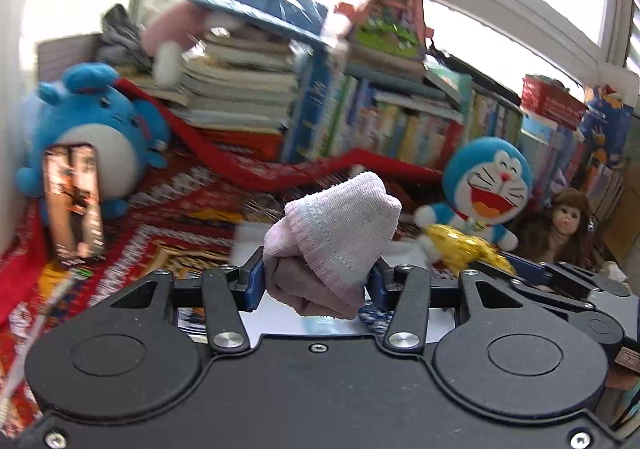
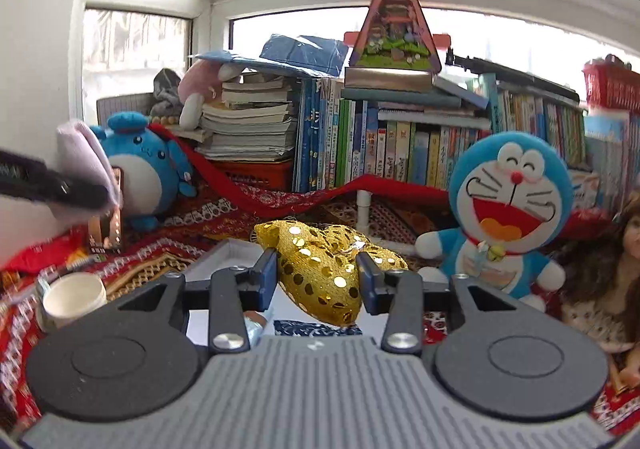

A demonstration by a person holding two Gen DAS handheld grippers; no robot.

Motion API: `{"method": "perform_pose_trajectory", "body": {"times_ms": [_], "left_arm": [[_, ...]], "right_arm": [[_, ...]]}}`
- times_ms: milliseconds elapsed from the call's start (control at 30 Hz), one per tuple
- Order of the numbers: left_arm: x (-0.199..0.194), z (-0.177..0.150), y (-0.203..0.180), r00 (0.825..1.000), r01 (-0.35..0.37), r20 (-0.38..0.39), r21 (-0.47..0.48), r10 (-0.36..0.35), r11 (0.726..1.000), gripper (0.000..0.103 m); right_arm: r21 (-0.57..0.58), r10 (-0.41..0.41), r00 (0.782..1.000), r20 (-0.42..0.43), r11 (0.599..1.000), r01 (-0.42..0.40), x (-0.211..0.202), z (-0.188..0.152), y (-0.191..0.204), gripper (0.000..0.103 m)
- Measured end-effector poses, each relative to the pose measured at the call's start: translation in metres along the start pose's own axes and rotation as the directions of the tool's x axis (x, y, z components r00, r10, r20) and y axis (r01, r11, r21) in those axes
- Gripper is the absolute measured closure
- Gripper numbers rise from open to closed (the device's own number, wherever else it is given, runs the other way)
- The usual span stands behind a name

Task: Organize soft objects
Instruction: 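Lift the sock and gold heart and carry both toward the white tray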

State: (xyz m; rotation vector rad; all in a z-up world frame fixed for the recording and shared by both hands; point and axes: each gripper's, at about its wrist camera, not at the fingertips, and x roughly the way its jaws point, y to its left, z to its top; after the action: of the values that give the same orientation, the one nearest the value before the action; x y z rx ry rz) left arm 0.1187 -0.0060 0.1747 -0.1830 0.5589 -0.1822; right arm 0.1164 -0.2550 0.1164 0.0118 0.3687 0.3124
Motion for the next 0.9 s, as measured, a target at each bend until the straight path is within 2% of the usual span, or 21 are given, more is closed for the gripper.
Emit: {"method": "perform_pose_trajectory", "body": {"times_ms": [133,233,333,467,633,767,900], "left_arm": [[0.037,0.002,-0.018,0.998,-0.006,-0.064,-0.043,0.003,0.999,0.056],[0.061,-0.006,-0.026,0.996,-0.059,-0.072,-0.051,0.056,0.997,0.056],[0.081,-0.019,-0.032,0.991,-0.126,-0.052,-0.048,0.124,0.991,0.056],[0.105,-0.047,-0.035,0.976,-0.219,-0.022,-0.031,0.218,0.975,0.056],[0.131,-0.071,-0.035,0.964,-0.267,-0.031,-0.038,0.266,0.963,0.056],[0.145,-0.077,-0.032,0.953,-0.304,-0.029,-0.041,0.303,0.952,0.056],[0.158,-0.079,-0.024,0.947,-0.317,-0.064,-0.060,0.314,0.946,0.056]], "right_arm": [[0.147,0.065,0.998,-0.011,0.987,-0.062,0.017,0.005,-0.022,0.056],[0.280,0.119,0.993,-0.010,0.953,-0.112,0.033,0.005,-0.041,0.056],[0.354,0.126,0.992,-0.020,0.928,-0.111,0.050,0.002,-0.052,0.056],[0.381,0.121,0.991,-0.049,0.920,-0.093,0.071,-0.003,-0.052,0.056],[0.365,0.119,0.988,-0.101,0.928,-0.074,0.096,-0.006,-0.045,0.056],[0.328,0.106,0.984,-0.145,0.943,-0.053,0.114,-0.009,-0.037,0.056],[0.315,0.086,0.980,-0.180,0.949,-0.025,0.132,-0.011,-0.033,0.056]]}}
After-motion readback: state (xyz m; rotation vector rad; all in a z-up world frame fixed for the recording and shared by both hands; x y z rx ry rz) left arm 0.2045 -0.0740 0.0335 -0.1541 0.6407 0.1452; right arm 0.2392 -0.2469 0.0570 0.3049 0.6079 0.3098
